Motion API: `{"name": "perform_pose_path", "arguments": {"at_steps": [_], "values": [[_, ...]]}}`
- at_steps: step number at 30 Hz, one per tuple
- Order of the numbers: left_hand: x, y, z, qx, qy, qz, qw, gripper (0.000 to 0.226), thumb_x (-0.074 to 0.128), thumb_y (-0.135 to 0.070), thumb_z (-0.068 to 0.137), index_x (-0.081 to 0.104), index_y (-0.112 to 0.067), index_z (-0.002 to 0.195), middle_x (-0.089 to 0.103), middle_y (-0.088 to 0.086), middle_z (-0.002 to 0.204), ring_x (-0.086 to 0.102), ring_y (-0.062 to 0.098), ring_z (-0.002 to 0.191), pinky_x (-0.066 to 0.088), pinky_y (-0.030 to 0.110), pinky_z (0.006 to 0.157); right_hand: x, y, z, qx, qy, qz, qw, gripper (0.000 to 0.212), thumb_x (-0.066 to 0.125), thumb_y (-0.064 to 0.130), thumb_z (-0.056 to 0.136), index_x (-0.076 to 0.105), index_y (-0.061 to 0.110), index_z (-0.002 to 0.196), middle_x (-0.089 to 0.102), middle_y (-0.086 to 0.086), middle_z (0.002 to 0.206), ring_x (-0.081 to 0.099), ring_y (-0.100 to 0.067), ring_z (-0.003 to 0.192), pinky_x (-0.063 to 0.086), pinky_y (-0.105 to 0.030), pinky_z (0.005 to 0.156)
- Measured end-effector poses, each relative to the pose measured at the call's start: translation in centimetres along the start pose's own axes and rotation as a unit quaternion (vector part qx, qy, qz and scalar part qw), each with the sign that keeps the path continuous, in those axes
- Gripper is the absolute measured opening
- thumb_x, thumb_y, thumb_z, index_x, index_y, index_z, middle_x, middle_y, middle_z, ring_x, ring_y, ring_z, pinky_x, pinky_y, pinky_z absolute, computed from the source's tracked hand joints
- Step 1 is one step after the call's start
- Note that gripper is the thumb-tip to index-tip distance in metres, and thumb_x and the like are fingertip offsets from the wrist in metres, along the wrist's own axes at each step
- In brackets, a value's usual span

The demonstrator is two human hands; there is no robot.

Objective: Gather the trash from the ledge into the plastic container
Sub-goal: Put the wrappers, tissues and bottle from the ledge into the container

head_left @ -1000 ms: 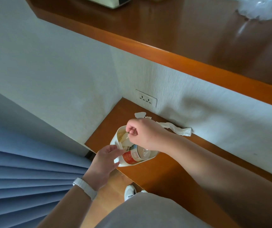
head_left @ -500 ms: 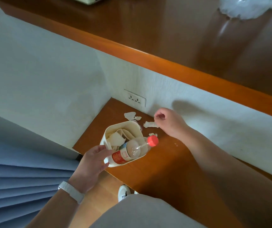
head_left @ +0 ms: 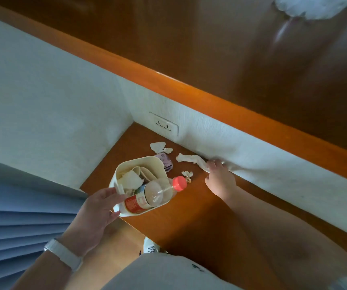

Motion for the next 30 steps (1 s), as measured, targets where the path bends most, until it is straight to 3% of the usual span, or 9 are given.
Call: {"name": "perform_pose_path", "arguments": {"at_steps": [6, 9, 12, 16, 21, 24, 28, 30], "values": [[0.6, -0.3, -0.2, -0.010, 0.006, -0.019, 1.000, 0.024, 0.058, -0.022, 0.100, 0.059, -0.016, 0.122, 0.067, 0.003, 0.116, 0.058, 0.024, 0.116, 0.043, 0.039, 0.095, 0.2, -0.3, 0.2, 0.022, -0.004, 0.030, 0.999, 0.027, 0.056, 0.025, 0.095, 0.060, 0.013, 0.119, 0.059, -0.008, 0.124, 0.063, -0.026, 0.110, 0.054, -0.035, 0.081], [0.9, -0.1, 0.2, -0.012, 0.002, -0.011, 1.000, 0.022, 0.059, -0.022, 0.099, 0.060, -0.017, 0.121, 0.066, 0.002, 0.114, 0.058, 0.024, 0.115, 0.045, 0.041, 0.095, 0.0, -0.5, -0.3, 0.032, 0.002, 0.080, 0.996, 0.018, 0.054, 0.022, 0.095, 0.060, 0.014, 0.109, 0.064, -0.003, 0.104, 0.064, -0.019, 0.089, 0.050, -0.029, 0.070], [1.1, -0.1, 0.5, 0.001, 0.007, 0.007, 1.000, 0.026, 0.060, -0.015, 0.098, 0.059, -0.012, 0.123, 0.065, 0.000, 0.114, 0.057, 0.024, 0.118, 0.047, 0.045, 0.102, -1.1, 0.0, -1.1, 0.013, -0.009, 0.110, 0.994, 0.006, 0.052, 0.021, 0.092, 0.053, 0.016, 0.091, 0.055, 0.001, 0.084, 0.059, -0.019, 0.078, 0.042, -0.027, 0.066], [1.1, -0.4, 0.6, 0.012, 0.015, 0.027, 0.999, 0.029, 0.061, -0.017, 0.097, 0.058, -0.014, 0.126, 0.064, -0.002, 0.115, 0.055, 0.024, 0.122, 0.049, 0.046, 0.106, -4.7, 1.6, -2.2, -0.034, 0.006, 0.195, 0.980, 0.020, 0.052, 0.026, 0.092, 0.057, 0.011, 0.080, 0.056, -0.003, 0.070, 0.057, -0.019, 0.062, 0.041, -0.029, 0.056], [0.6, -0.8, 0.5, 0.015, 0.017, 0.008, 1.000, 0.013, 0.063, -0.021, 0.097, 0.062, -0.020, 0.110, 0.067, 0.003, 0.117, 0.059, 0.022, 0.117, 0.048, 0.047, 0.107, -13.8, 5.1, -5.4, -0.130, 0.006, 0.269, 0.954, 0.028, 0.056, 0.020, 0.091, 0.048, 0.016, 0.065, 0.043, 0.001, 0.056, 0.034, -0.011, 0.045, 0.027, -0.030, 0.045], [0.3, -0.9, 0.6, 0.014, 0.017, -0.001, 1.000, 0.012, 0.064, -0.022, 0.096, 0.062, -0.021, 0.108, 0.067, 0.003, 0.117, 0.058, 0.023, 0.117, 0.048, 0.046, 0.108, -18.1, 7.9, -7.4, -0.179, 0.008, 0.290, 0.940, 0.035, 0.057, 0.014, 0.089, 0.040, 0.020, 0.059, 0.035, 0.007, 0.052, 0.028, -0.010, 0.045, 0.023, -0.033, 0.047], [-0.2, -1.3, 0.7, 0.033, 0.016, 0.016, 0.999, 0.008, 0.065, -0.023, 0.096, 0.061, -0.026, 0.103, 0.068, -0.002, 0.113, 0.060, 0.023, 0.116, 0.051, 0.045, 0.105, -20.7, 11.8, -9.4, -0.235, 0.047, 0.288, 0.927, 0.035, 0.058, 0.017, 0.088, 0.049, 0.032, 0.057, 0.042, 0.009, 0.050, 0.033, -0.009, 0.046, 0.025, -0.030, 0.047], [-0.6, -1.5, 0.6, 0.044, 0.016, 0.026, 0.999, 0.009, 0.064, -0.021, 0.097, 0.061, -0.028, 0.100, 0.067, -0.004, 0.111, 0.060, 0.022, 0.116, 0.052, 0.046, 0.104, -20.5, 13.3, -9.8, -0.253, 0.083, 0.262, 0.928, 0.026, 0.059, 0.017, 0.088, 0.054, 0.023, 0.063, 0.044, 0.006, 0.054, 0.034, -0.008, 0.046, 0.025, -0.028, 0.047]]}}
Point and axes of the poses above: each hand's wrist, its own z-axis towards the middle knuckle, its own x-axis out of the palm, y = z × x, the point moved 7 cm from there along z, towards the middle knuckle
